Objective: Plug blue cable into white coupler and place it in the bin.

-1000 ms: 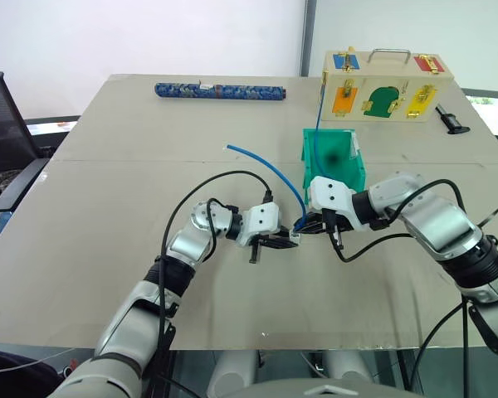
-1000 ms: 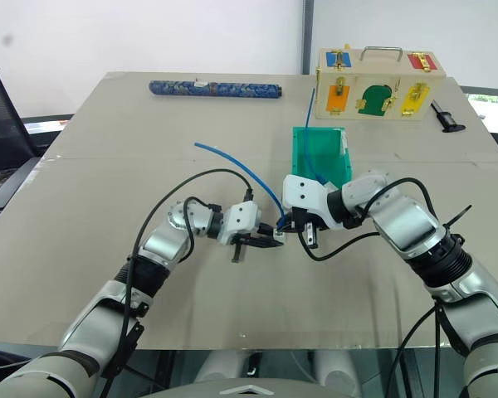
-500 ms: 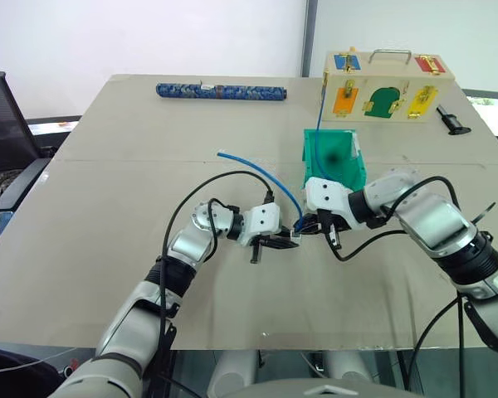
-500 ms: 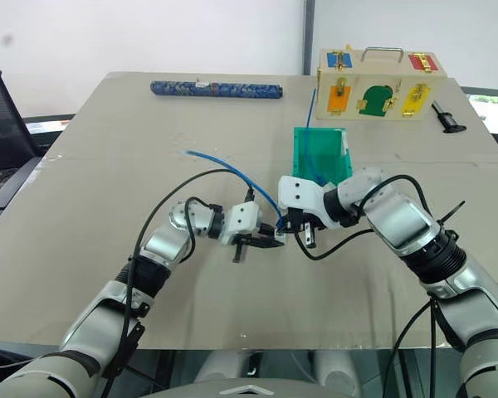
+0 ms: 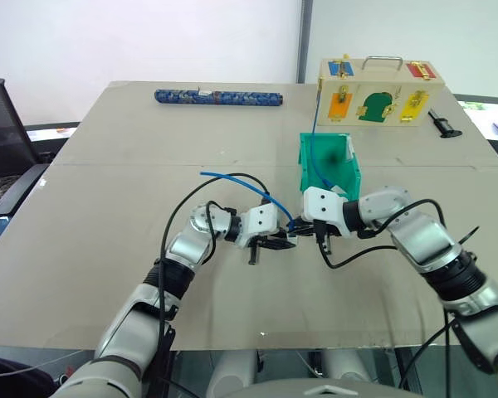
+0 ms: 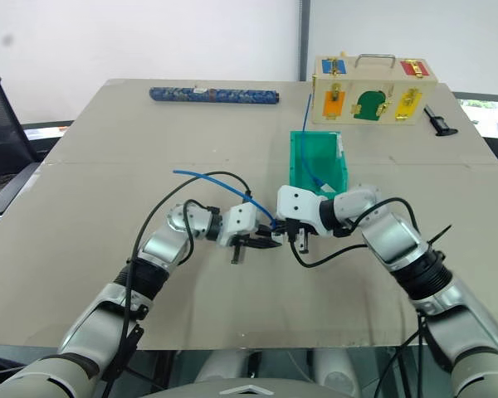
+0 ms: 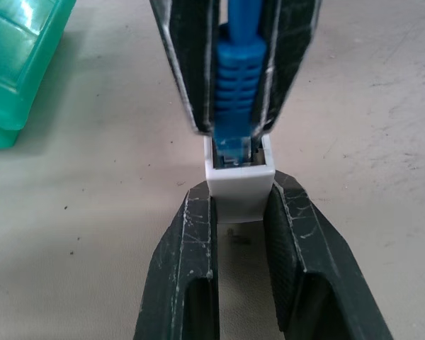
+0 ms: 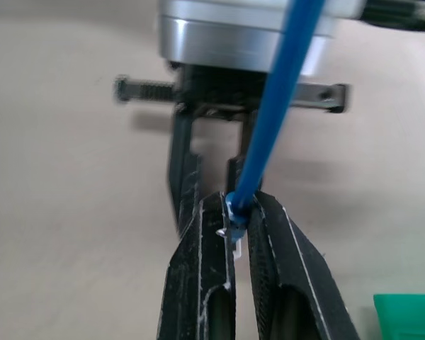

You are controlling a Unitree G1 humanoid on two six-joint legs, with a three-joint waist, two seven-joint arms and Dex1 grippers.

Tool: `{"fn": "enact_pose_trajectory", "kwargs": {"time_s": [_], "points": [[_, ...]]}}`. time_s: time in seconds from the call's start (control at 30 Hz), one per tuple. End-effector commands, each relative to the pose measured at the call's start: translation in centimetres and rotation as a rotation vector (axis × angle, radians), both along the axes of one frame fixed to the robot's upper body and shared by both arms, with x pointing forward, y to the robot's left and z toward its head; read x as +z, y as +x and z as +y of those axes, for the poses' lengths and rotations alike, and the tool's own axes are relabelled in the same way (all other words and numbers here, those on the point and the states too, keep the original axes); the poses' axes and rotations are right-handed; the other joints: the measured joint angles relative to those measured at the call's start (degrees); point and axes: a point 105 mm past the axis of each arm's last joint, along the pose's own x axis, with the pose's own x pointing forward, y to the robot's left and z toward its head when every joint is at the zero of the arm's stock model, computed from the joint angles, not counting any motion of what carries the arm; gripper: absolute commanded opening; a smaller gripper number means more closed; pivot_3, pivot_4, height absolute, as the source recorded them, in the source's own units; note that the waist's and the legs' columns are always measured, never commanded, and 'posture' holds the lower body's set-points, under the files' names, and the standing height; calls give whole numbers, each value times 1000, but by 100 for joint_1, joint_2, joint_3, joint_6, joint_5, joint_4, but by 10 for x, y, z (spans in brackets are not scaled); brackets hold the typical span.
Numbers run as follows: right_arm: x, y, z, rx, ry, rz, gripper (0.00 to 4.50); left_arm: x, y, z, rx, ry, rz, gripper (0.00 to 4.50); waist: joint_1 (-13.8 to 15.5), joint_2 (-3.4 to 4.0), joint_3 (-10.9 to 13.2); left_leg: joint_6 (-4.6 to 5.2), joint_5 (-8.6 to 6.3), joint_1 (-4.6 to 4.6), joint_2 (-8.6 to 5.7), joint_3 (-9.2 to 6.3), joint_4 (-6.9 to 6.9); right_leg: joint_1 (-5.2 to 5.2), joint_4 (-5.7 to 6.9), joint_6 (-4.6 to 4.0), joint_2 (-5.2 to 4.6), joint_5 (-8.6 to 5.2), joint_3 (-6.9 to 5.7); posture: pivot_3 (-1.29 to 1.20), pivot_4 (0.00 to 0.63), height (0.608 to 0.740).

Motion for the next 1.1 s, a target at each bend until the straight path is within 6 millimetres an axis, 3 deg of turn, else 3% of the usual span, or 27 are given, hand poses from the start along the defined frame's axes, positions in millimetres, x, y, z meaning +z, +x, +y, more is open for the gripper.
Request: {"fn": "enact_pose_trajectory", "kwargs": {"time_s": [0.03, 0.17, 0.3, 0.47, 0.53, 0.6, 0.67, 0.73, 0.9, 1.03, 1.07, 1.1], "points": [[68, 4, -9, -52, 269, -160, 1861, 13, -5, -5, 8, -60, 16, 290, 9, 12, 18, 0, 0, -10, -2, -1, 1, -12, 7, 0, -2, 0, 4, 0, 150, 738], [116, -15, -32, -111, 503, -178, 3427, 28, -6, -5, 47, -113, 48, 290, 49, 13, 21, -1, 0, -41, -5, -14, 2, -43, 19, -1, -10, 0, 5, 0, 150, 738], [137, -37, -53, -162, 581, -209, 3427, 57, 7, -11, 161, -227, 18, 290, 59, 14, 22, -1, 0, -51, -2, -23, -6, -44, 1, -1, -12, 0, -4, 0, 150, 738], [103, -41, -97, -479, 367, -330, 3427, 113, 23, -35, 299, -347, 183, 290, 138, -3, 34, 0, 0, -72, -12, -18, 12, -42, -1, 7, -25, -4, -31, 0, 150, 738], [98, -40, -111, -595, 380, -330, 3427, 128, 23, -45, 275, -358, 283, 290, 114, -2, 35, 0, 0, -74, -20, -10, 16, -42, 1, 17, -22, -11, -29, 0, 150, 738], [88, -44, -138, -772, 391, -341, 3427, 152, 37, -60, 314, -406, 329, 290, 90, -5, 36, 0, 0, -69, -21, -6, 16, -41, 3, 27, -19, -16, -25, 0, 150, 738], [80, -53, -158, -900, 417, -337, 3946, 165, 55, -74, 388, -409, 336, 290, 115, -7, 37, 0, 0, -71, -21, -17, 16, -38, 4, 32, -16, -20, -35, 0, 150, 738], [71, -61, -166, -957, 422, -322, 4444, 168, 67, -84, 445, -383, 339, 290, 98, -5, 37, 0, 0, -70, -20, -12, 14, -39, 3, 31, -15, -19, -29, 0, 150, 738], [54, -84, -160, -940, 425, -274, 4444, 164, 91, -111, 532, -331, 306, 290, 34, -1, 45, 0, 0, -58, -20, 9, -1, -41, -3, 33, -12, -21, -7, 0, 150, 738], [54, -89, -162, -954, 449, -298, 4444, 152, 98, -119, 595, -285, 350, 290, 24, -5, 51, 0, 0, -54, -17, 15, -2, -40, -4, 38, -8, -24, -2, 0, 150, 738], [55, -88, -163, -959, 452, -306, 4500, 149, 99, -119, 608, -280, 366, 1314, 28, -4, 52, 0, 0, -54, -17, 16, -1, -40, -4, 39, -9, -24, -1, 0, 150, 738], [55, -88, -164, -960, 454, -308, 4500, 149, 101, -119, 624, -282, 377, 1693, 28, -5, 52, 0, 0, -54, -17, 16, -1, -40, -4, 40, -9, -25, -1, 0, 150, 738]]}}
